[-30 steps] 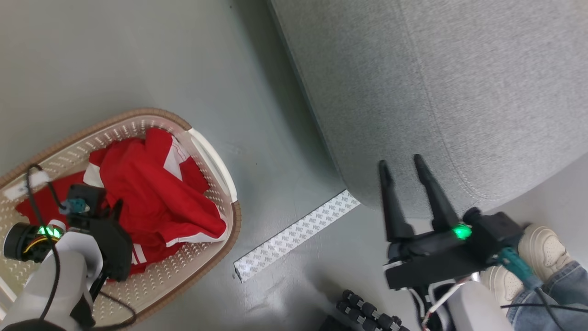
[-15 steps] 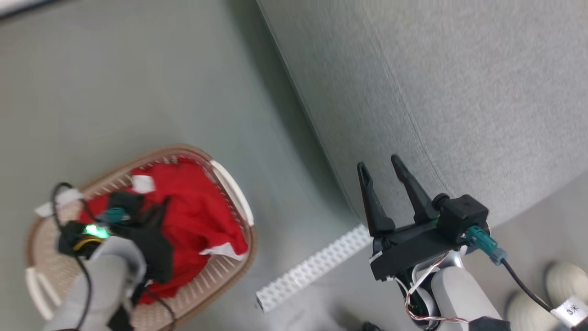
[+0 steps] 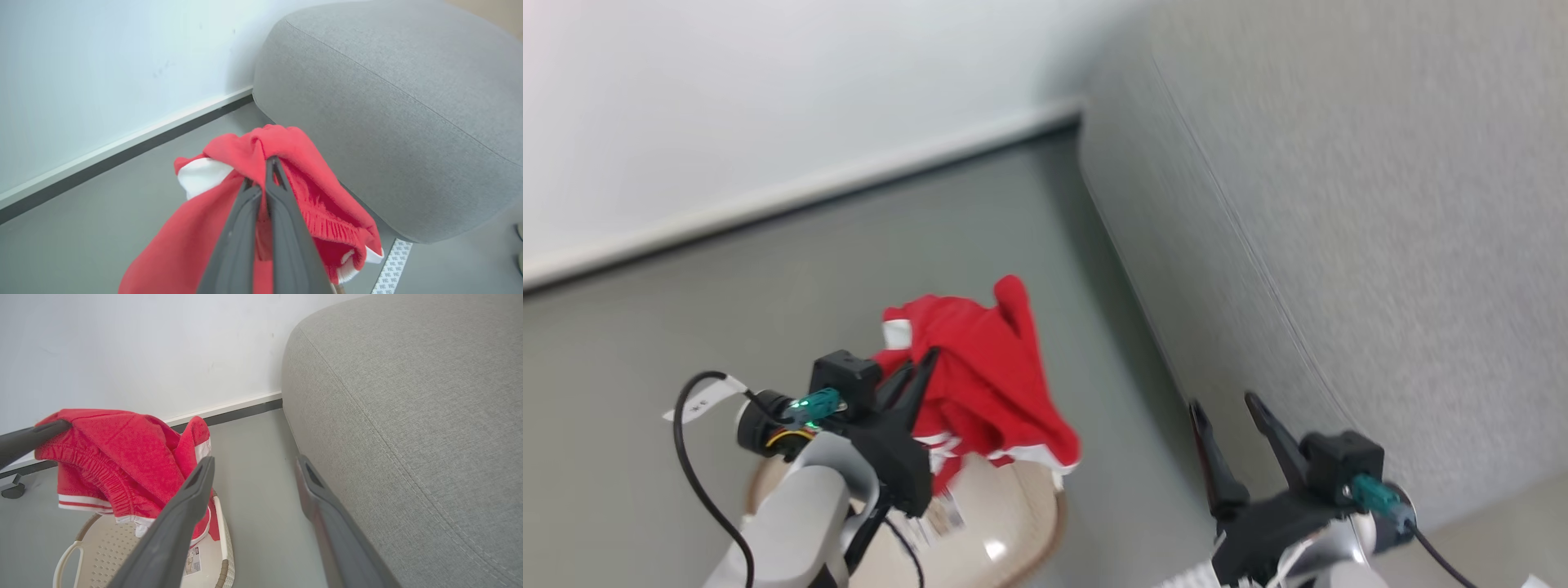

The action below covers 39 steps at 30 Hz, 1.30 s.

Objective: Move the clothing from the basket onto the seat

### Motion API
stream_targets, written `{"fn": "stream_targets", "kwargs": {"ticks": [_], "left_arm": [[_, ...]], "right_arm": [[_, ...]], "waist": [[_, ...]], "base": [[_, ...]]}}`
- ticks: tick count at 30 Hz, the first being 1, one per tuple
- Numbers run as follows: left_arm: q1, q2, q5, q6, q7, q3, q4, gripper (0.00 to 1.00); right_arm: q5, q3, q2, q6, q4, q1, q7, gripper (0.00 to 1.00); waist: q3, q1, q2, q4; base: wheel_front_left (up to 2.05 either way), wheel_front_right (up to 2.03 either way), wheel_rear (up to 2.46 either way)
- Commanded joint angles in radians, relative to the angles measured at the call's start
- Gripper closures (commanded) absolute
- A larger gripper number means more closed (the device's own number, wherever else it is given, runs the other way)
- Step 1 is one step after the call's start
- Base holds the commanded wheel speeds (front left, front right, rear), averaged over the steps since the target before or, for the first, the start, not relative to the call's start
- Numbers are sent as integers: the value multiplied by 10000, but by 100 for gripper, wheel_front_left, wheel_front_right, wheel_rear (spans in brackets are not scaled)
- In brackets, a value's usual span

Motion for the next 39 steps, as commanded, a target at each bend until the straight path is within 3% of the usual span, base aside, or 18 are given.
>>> {"fn": "stream_targets", "kwargs": {"ticks": [1,7,18,30,39], "left_arm": [[258,-32,-121,68,25,-20,-173,100],[774,131,-131,398,516,-95,-1670,100],[1710,700,-325,936,1517,-65,-3999,100],[2148,906,-581,1143,1762,-32,-4599,100],[1862,908,-671,1048,1809,-98,-4561,100]], "right_arm": [[-46,-40,-34,4,-44,245,54,0],[-149,-312,-32,4,-380,1045,462,0],[-145,-311,-31,4,-1021,1514,798,0],[-231,-260,-29,4,-1273,1424,983,0],[-164,-286,-29,4,-1208,1311,1006,0]], "waist": [[-1992,3,2,1439],[-2897,3,2,1735],[-3156,3,2,1809],[-2649,3,2,1508],[-2631,3,2,1385]], "base": [[0,0,0],[0,0,0],[0,0,0],[0,0,0],[0,0,0]]}}
